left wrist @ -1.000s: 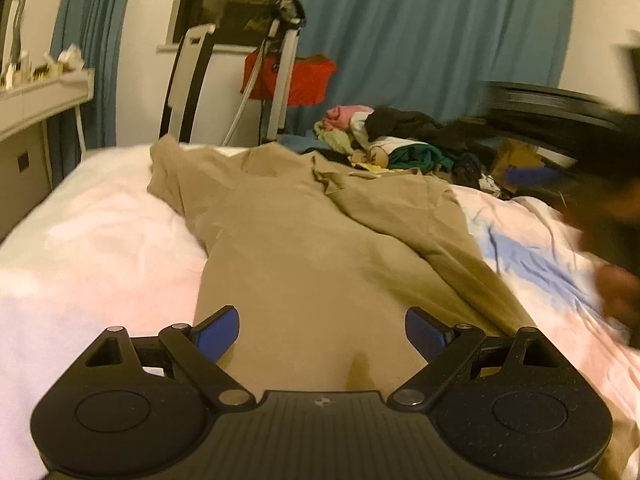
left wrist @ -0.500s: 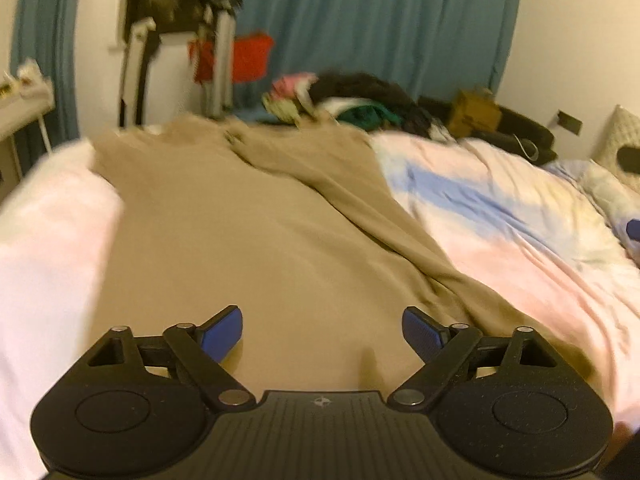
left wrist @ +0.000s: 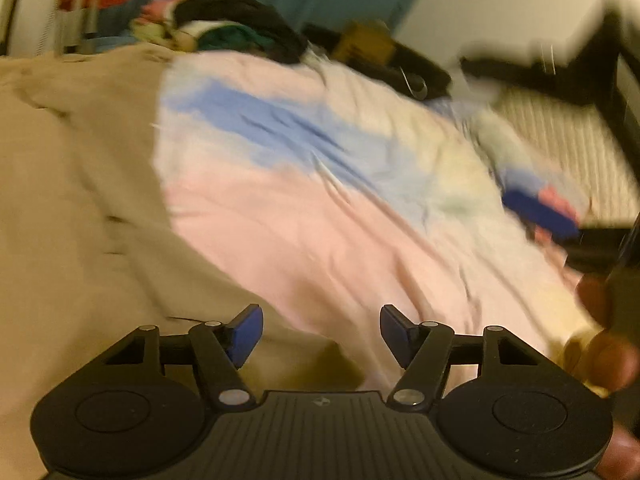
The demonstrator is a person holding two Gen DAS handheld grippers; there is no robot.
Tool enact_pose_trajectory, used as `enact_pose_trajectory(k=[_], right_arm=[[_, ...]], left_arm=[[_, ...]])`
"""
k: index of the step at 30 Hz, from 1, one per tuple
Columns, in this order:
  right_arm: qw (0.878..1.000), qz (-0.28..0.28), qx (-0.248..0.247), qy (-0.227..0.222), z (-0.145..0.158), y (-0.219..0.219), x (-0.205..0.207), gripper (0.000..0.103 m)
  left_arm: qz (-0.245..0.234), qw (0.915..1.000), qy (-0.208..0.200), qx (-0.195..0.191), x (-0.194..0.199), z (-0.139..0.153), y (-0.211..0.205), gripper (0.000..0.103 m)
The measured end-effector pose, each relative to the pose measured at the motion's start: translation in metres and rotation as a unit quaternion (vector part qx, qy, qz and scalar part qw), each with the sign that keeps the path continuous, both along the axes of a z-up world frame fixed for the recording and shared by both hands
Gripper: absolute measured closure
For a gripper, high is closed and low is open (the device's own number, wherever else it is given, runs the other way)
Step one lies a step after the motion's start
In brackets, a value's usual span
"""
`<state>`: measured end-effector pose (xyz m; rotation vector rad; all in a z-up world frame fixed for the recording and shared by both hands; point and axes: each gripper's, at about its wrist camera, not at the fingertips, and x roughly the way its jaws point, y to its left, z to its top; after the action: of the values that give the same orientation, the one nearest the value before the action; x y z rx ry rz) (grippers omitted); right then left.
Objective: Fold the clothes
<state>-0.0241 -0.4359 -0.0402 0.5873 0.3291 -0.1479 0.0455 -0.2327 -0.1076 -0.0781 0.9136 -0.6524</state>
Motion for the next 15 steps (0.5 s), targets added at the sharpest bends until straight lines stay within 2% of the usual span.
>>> enact_pose_trajectory(k=[2,3,4,5,7,11,15], right_arm=[[1.0,-0.003,0.006,0.001,-0.002,-0.003,0.0,0.001],[1.0,-0.003,0.006,0.002,-0.003,-0.002,0.001,0.001],[1.0,-0.002,0.005,0.003,-0.003,-0.002,0.001,0.001],[1.0,-0.002,0.005,0.004,-0.003,-0.002,0.001,0.001],[1.0,-0.002,0.005,0.006,-0.004,-0.001,0.002,0.001],[1.0,-0.001,0.004,0.011,-0.006,0.0,0.004,0.001],[1.0,0.0,0.003,0.015,-0.008,0.001,0.005,0.001]], left_arm=[[-0.009,0.9997,0.009,0.023,0.003,-0.016,-0.018,0.037],[-0.003,0.9992,0.017,0.035,0.007,-0.025,-0.022,0.04],[0.004,0.9986,0.025,0.047,0.012,-0.034,-0.025,0.051],[0.013,0.9979,0.029,0.057,0.015,-0.04,-0.025,0.072],[0.029,0.9972,0.028,0.063,0.017,-0.045,-0.018,0.098],[0.033,0.9985,0.032,0.03,0.013,-0.033,0.007,0.1],[0.019,0.9989,0.036,-0.021,0.001,0.001,0.05,0.1]])
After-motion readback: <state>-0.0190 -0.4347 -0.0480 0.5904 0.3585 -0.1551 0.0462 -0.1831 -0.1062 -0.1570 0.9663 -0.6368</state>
